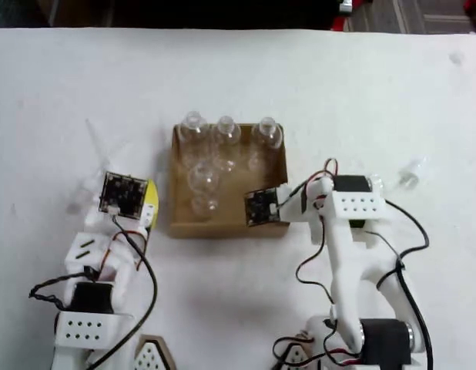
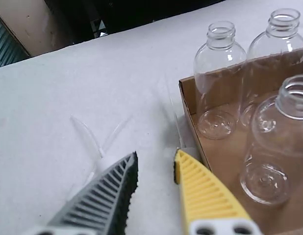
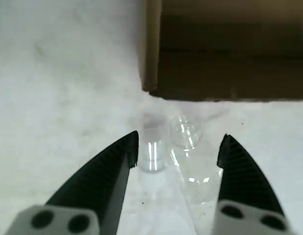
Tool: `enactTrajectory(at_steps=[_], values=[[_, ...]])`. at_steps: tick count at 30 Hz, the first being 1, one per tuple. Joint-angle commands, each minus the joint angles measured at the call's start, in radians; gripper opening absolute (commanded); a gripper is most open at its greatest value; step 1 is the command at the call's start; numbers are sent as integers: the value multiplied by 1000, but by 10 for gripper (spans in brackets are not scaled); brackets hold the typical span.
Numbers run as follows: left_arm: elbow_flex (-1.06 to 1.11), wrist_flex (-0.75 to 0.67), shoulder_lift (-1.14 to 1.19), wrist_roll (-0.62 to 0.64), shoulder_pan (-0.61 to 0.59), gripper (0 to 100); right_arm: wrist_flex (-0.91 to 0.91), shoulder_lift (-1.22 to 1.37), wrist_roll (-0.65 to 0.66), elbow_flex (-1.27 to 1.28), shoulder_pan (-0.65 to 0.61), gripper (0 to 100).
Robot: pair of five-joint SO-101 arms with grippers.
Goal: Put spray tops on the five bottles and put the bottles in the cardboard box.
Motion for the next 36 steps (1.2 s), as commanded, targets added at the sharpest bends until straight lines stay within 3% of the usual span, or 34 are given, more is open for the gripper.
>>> enactTrajectory(at_steps=[1, 8, 14, 27, 36], values=[[-12, -29, -15, -11, 7, 124, -59, 28, 3, -41, -21, 240], [-11, -43, -15, -11, 7, 124, -142, 114, 15, -43, 41, 240], [3, -64, -15, -71, 10, 120, -199, 150, 15, -43, 42, 239], [6, -66, -15, -75, 13, 120, -237, 180, 6, -49, 44, 235], [6, -66, -15, -75, 13, 120, -240, 180, 6, -49, 45, 42]])
